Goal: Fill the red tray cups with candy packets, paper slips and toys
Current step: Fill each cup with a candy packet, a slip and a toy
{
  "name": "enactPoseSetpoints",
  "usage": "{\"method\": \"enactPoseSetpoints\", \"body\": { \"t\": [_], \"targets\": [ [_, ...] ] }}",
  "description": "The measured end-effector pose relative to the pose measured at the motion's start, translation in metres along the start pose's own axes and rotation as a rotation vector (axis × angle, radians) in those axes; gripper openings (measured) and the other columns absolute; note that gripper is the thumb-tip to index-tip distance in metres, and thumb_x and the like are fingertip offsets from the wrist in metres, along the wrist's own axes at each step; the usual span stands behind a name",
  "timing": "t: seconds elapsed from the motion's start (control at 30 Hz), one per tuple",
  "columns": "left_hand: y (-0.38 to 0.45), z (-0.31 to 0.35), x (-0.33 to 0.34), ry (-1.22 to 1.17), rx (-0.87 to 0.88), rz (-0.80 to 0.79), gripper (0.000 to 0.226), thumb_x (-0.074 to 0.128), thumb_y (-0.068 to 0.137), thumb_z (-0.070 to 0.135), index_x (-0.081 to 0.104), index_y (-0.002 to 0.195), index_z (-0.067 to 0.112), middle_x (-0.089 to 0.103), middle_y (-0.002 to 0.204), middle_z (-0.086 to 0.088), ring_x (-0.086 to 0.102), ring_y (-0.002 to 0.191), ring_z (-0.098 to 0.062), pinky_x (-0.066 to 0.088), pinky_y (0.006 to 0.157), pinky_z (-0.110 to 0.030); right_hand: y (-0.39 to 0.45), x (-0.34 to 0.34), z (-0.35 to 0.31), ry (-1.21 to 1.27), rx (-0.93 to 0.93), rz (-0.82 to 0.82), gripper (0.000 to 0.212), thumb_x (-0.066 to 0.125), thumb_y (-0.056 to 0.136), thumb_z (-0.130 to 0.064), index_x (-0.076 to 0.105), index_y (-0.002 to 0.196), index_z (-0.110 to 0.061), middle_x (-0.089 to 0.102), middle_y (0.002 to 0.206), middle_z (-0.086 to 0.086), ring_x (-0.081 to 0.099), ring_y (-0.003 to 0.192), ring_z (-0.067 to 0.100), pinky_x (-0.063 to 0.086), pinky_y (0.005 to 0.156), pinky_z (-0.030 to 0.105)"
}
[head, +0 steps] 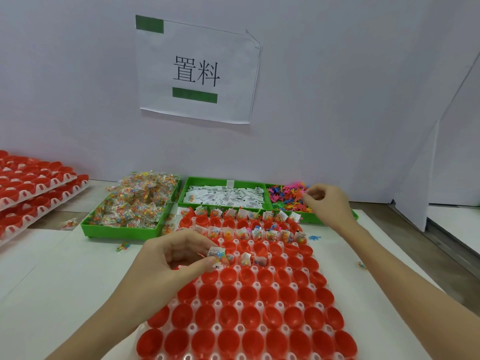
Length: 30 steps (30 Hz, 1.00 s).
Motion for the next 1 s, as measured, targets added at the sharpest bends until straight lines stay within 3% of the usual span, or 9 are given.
{"method": "enactPoseSetpoints", "body": {
  "t": [0.13, 0.27, 0.37, 0.47, 0.57, 0.63, 0.77, 0.93, 1.0],
  "targets": [
    [-0.001, -0.002, 0.001, 0.001, -0.019, -0.026, 0.018, 0.086, 0.074, 0.025, 0.08, 0.09, 0.027, 0.079, 0.089, -0.005, 0.077, 0.082, -0.022, 0.061, 0.08, -0.029, 0.012, 0.002, 0.009, -0.226, 0.078, -0.064, 0.026, 0.07, 0.088, -0.012, 0.062, 0.064, -0.007, 0.061, 0.061, 0.014, 0.051, 0.057, 0.019, 0.039, 0.051, 0.025],
    [0.0, -0.003, -0.002, 0.008, -0.026, -0.011, 0.018, 0.086, 0.074, 0.023, 0.08, 0.09, 0.027, 0.079, 0.089, -0.005, 0.077, 0.082, -0.022, 0.062, 0.08, -0.029, 0.019, 0.003, 0.019, -0.268, 0.152, -0.077, 0.022, 0.074, 0.083, -0.006, 0.06, 0.065, -0.005, 0.065, 0.069, 0.018, 0.059, 0.067, 0.025, 0.053, 0.067, 0.04],
    [0.001, -0.001, -0.003, 0.006, -0.018, 0.0, 0.018, 0.086, 0.072, 0.023, 0.081, 0.089, 0.028, 0.079, 0.089, -0.004, 0.076, 0.082, -0.019, 0.06, 0.076, -0.021, 0.022, 0.005, 0.023, -0.19, 0.157, -0.061, 0.014, 0.078, 0.086, -0.009, 0.063, 0.086, -0.009, 0.073, 0.088, 0.013, 0.065, 0.085, 0.025, 0.053, 0.082, 0.039],
    [0.001, -0.001, -0.004, 0.0, -0.018, 0.01, 0.02, 0.087, 0.071, 0.024, 0.081, 0.09, 0.028, 0.079, 0.089, -0.004, 0.076, 0.082, -0.018, 0.059, 0.076, -0.018, 0.022, 0.003, 0.026, -0.098, 0.175, -0.014, 0.025, 0.077, 0.09, -0.015, 0.068, 0.11, -0.004, 0.076, 0.092, 0.015, 0.07, 0.088, 0.026, 0.053, 0.086, 0.038],
    [0.001, -0.001, -0.005, -0.012, -0.022, 0.036, 0.023, 0.088, 0.07, 0.021, 0.08, 0.091, 0.027, 0.078, 0.089, -0.006, 0.076, 0.082, -0.019, 0.059, 0.077, -0.019, 0.015, -0.006, 0.021, -0.001, 0.188, 0.05, 0.022, 0.074, 0.093, -0.014, 0.071, 0.112, -0.003, 0.076, 0.1, 0.014, 0.07, 0.087, 0.023, 0.056, 0.084, 0.036],
    [0.001, 0.0, -0.005, -0.025, -0.021, 0.045, 0.022, 0.088, 0.069, 0.021, 0.08, 0.089, 0.026, 0.079, 0.087, -0.006, 0.076, 0.082, -0.019, 0.059, 0.077, -0.019, 0.002, -0.011, 0.012, 0.191, 0.211, 0.054, 0.023, 0.07, 0.095, -0.012, 0.07, 0.116, -0.002, 0.077, 0.098, 0.011, 0.074, 0.09, 0.022, 0.06, 0.088, 0.04],
    [0.0, 0.004, -0.001, -0.035, -0.004, 0.027, 0.018, 0.088, 0.071, 0.019, 0.081, 0.087, 0.023, 0.08, 0.086, -0.005, 0.078, 0.082, -0.019, 0.059, 0.075, -0.018, -0.042, -0.023, -0.035, 0.541, 0.14, -0.074, 0.019, 0.064, 0.098, -0.005, 0.072, 0.115, -0.007, 0.079, 0.096, 0.003, 0.076, 0.093, 0.02, 0.06, 0.076, 0.024],
    [-0.004, 0.008, 0.008, -0.018, 0.031, -0.04, 0.016, 0.088, 0.072, 0.024, 0.081, 0.086, 0.025, 0.08, 0.086, -0.003, 0.078, 0.083, -0.018, 0.058, 0.077, -0.018, -0.124, -0.03, -0.092, 0.61, -0.044, -0.31, 0.018, 0.071, 0.094, -0.018, 0.079, 0.104, -0.031, 0.078, 0.1, -0.007, 0.075, 0.09, 0.011, 0.056, 0.075, 0.016],
    [-0.006, 0.009, 0.011, -0.006, 0.051, -0.065, 0.016, 0.088, 0.073, 0.023, 0.081, 0.087, 0.025, 0.081, 0.087, -0.002, 0.078, 0.085, -0.018, 0.058, 0.079, -0.019, -0.147, -0.026, -0.104, 0.604, -0.089, -0.366, 0.018, 0.072, 0.093, -0.019, 0.08, 0.102, -0.033, 0.078, 0.101, -0.009, 0.075, 0.09, 0.009, 0.056, 0.075, 0.016]
  ]
}}
Point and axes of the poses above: each hand's wrist, its own y-axis towards the middle knuckle, its own x-axis out of the palm, z = x × y, the point moved 3 cm from there along y, towards the middle knuckle
